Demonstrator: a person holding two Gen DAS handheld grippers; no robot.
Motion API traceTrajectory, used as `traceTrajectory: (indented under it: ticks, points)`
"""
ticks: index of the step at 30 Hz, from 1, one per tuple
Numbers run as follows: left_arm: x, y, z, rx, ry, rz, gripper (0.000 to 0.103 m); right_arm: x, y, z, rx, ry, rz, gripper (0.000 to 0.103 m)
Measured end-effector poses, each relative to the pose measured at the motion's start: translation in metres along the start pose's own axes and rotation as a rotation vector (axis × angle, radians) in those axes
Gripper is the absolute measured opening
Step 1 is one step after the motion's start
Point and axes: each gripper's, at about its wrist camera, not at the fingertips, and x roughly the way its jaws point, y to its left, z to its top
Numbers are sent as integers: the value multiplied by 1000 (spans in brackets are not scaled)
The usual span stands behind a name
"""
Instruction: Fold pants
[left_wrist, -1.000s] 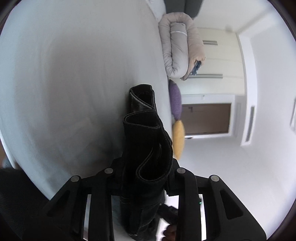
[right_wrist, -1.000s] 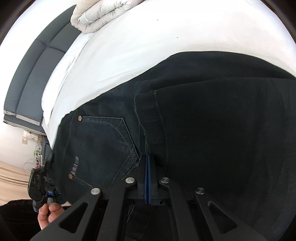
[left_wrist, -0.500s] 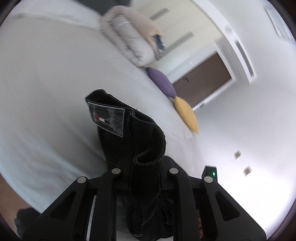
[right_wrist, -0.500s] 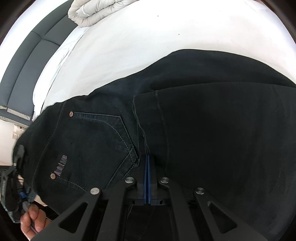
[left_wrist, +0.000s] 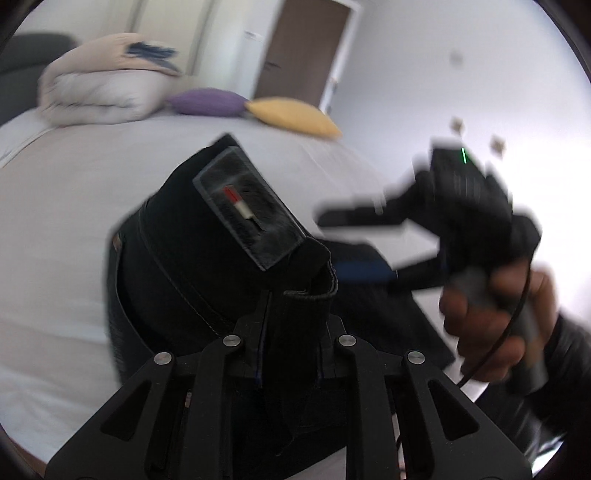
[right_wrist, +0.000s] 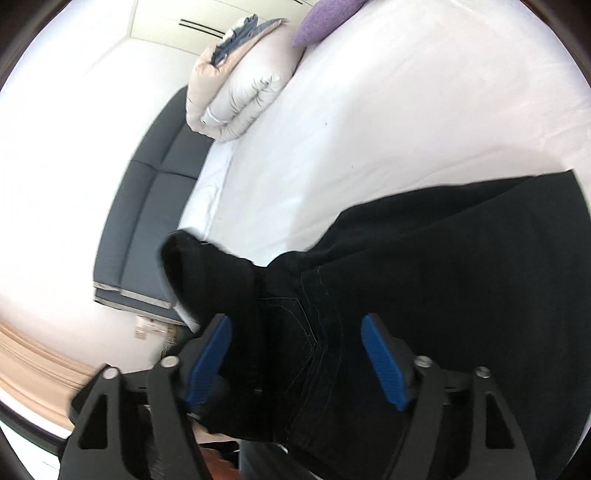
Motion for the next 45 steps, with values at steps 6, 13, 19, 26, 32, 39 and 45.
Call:
traceTrajectory:
  ticks: [6, 13, 19, 26, 32, 39, 45]
  points:
    - [40, -50, -16, 159, 82, 30, 17, 2, -30, -5, 45, 20, -42, 84]
    - [72, -95, -32, 291, 128, 41, 17, 15, -40, -5, 16, 72, -74, 51]
    - [91, -132, -36, 342, 149, -3, 17, -2, -45, -6, -31, 66, -138, 21]
    - [122, -174, -21, 397, 146, -53, 17, -38, -50, 4, -56, 15, -191, 13]
    - [147, -206, -21, 431, 161, -84, 17, -54, -60, 9, -57, -6, -214, 13]
    - [166, -212, -20, 444, 176, -89, 17, -65, -79, 4, -29, -34, -199, 13]
    - [178, -217, -30, 441, 184, -102, 17, -72, -85, -2, -8, -61, -197, 13]
